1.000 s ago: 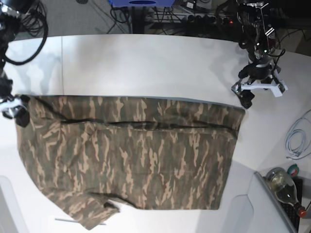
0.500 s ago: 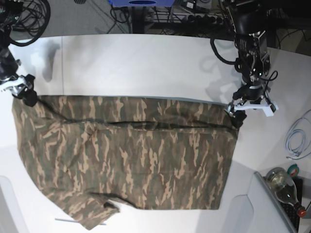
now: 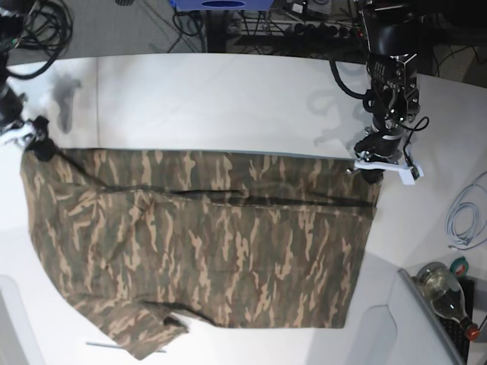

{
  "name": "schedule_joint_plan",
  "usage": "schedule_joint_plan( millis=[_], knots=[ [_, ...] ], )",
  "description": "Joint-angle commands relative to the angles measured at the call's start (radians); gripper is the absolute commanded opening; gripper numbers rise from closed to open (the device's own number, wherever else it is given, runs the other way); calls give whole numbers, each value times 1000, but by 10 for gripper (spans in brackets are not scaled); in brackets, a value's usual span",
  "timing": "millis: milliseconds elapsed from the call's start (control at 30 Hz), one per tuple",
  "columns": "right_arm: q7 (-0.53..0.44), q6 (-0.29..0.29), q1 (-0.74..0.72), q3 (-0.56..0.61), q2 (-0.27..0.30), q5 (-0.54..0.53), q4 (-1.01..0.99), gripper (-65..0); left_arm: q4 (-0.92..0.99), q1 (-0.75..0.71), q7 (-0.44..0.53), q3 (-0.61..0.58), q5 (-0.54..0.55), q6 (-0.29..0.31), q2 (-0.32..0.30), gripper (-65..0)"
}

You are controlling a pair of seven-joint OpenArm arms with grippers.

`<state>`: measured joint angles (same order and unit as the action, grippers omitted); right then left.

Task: Layout the t-shirt on the table in an organized manner, then fold the t-shirt properly
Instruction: 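Release the fold and regrasp the folded edge with both grippers, then pull the folded edge with both grippers to straighten the shirt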

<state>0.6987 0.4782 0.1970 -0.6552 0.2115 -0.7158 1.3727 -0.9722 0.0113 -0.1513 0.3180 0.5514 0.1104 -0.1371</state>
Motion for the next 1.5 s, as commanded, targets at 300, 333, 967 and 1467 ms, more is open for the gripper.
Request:
schedule_joint_plan(
  millis=[300, 333, 967, 1467],
  knots=[
    [78, 80, -190, 131, 85, 456, 4, -287, 5, 14, 0, -1, -4, -2, -42, -650],
    [86, 86, -201, 136, 84, 471, -13, -287, 14, 14, 0, -3, -4, -2, -49, -650],
    [43, 87, -258, 151, 82, 491, -198, -290, 29, 17, 2, -3, -4, -2, -74, -650],
    [78, 87, -258, 151, 61, 490, -198, -420, 29, 17, -3, -3, -4, -2, -72, -650]
  ],
)
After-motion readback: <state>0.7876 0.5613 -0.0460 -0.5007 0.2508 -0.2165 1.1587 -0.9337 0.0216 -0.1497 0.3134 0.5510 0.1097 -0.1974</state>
